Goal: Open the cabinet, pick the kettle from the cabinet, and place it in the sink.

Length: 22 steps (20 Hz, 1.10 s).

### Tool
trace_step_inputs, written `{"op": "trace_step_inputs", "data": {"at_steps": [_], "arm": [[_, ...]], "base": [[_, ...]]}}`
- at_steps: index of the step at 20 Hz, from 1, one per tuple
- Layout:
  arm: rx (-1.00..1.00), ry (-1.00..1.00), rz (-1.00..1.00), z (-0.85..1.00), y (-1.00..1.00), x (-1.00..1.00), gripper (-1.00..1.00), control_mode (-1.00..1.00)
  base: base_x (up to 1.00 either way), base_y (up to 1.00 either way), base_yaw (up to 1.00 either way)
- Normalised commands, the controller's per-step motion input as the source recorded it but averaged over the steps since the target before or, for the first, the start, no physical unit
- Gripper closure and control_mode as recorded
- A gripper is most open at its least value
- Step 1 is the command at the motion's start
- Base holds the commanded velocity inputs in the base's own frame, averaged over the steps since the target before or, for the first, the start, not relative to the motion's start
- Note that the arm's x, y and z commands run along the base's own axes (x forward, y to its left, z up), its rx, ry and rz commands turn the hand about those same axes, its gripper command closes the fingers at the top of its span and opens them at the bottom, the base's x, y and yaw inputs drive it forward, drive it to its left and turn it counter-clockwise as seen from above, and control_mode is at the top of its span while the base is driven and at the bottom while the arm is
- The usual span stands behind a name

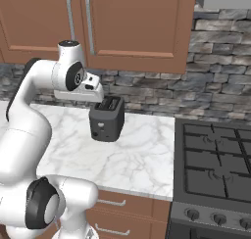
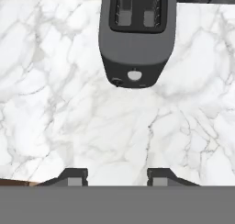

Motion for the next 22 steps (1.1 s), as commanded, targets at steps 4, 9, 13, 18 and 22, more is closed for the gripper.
{"op": "trace_step_inputs", "data": {"at_steps": [4,9,13,18,22], "arm": [[0.00,-0.06,0.00,0.00,0.00,-0.09,-1.00,-1.00],[0.00,-0.39,0.00,0.06,0.07,-0.18,-1.00,-1.00],[0.00,-0.41,-0.02,0.23,0.00,-0.13,-1.00,-1.00],[0.00,-0.24,-0.07,0.39,0.00,0.00,-1.00,-1.00],[0.00,-0.20,-0.02,0.40,0.00,0.01,-1.00,-1.00]], "base": [[0.00,0.00,0.00],[0.00,0.00,0.00],[0.00,0.00,0.00],[0.00,0.00,0.00],[0.00,0.00,0.00]]}}
